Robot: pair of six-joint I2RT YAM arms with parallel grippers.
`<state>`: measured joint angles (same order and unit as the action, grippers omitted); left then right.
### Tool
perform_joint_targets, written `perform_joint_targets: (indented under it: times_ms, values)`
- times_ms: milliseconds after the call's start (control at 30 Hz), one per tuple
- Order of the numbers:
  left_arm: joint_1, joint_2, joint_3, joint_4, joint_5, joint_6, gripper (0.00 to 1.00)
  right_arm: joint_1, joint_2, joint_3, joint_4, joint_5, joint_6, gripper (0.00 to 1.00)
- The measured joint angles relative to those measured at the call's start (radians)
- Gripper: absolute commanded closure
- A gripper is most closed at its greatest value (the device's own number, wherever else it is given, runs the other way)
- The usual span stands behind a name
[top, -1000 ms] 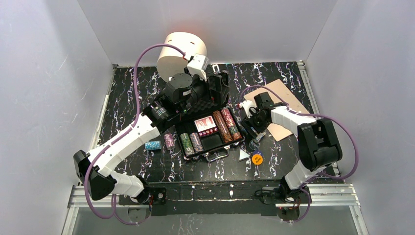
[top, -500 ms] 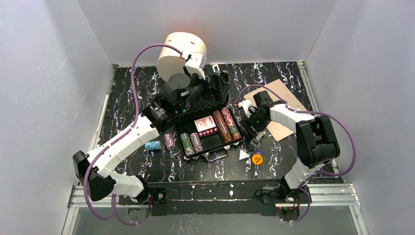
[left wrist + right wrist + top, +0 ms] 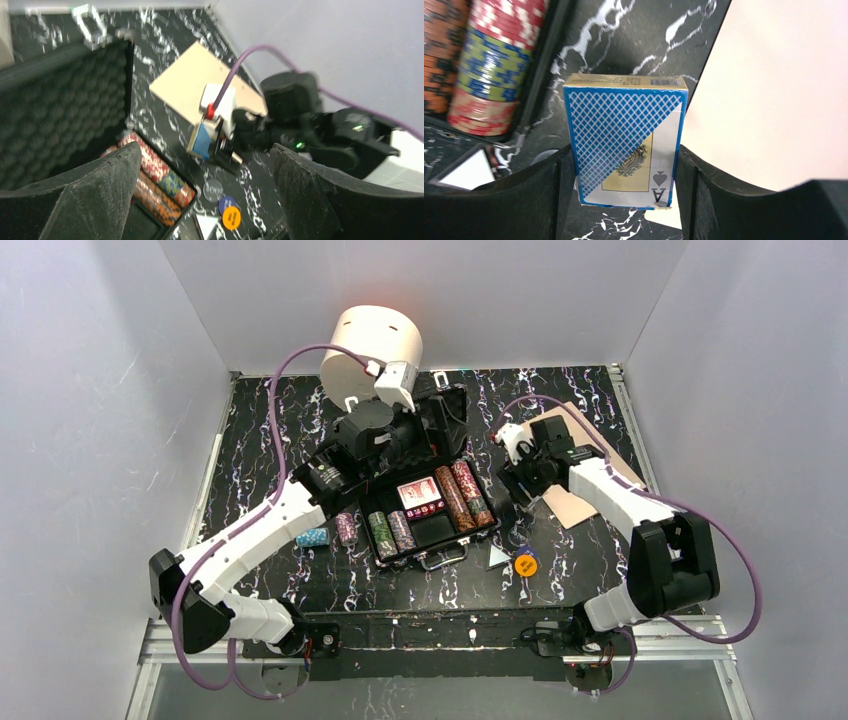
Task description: Pack up texas hold em set
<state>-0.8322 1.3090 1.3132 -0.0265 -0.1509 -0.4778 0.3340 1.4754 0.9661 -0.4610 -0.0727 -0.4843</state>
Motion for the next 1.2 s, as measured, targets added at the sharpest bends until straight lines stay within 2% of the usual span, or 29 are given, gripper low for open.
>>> perform_joint_targets:
  times_ms: [167,333,467,633,833,1000,1200]
  values:
    - [0.053,-0.002,-0.113,-0.041,0.067,-0.148,0.02,0.007,-0.047,0.051,-0.044,-0.107,0.049,0.49]
    - [0.226,-0.009,-0.254,-0.039,0.177,-0.279,0.02,0.079,-0.113,0.052,-0.099,-0.192,0.074,0.49]
    - [0.323,-0.066,-0.307,-0.065,0.175,-0.327,0.02,0.166,-0.107,0.070,-0.141,-0.237,0.081,0.49]
    - [0.328,-0.206,-0.298,-0.116,0.087,-0.326,0.02,0.292,-0.032,0.164,-0.159,-0.278,0.070,0.49]
    - [0.328,-0.320,-0.281,-0.189,-0.047,-0.303,0.02,0.422,0.097,0.227,-0.087,-0.324,-0.019,0.49]
    - [0.328,-0.361,-0.280,-0.256,-0.105,-0.280,0.02,0.446,0.210,0.265,-0.059,-0.383,-0.101,0.47]
    - [0.328,-0.377,-0.280,-0.301,-0.105,-0.277,0.02,0.446,0.332,0.348,-0.061,-0.420,-0.208,0.47]
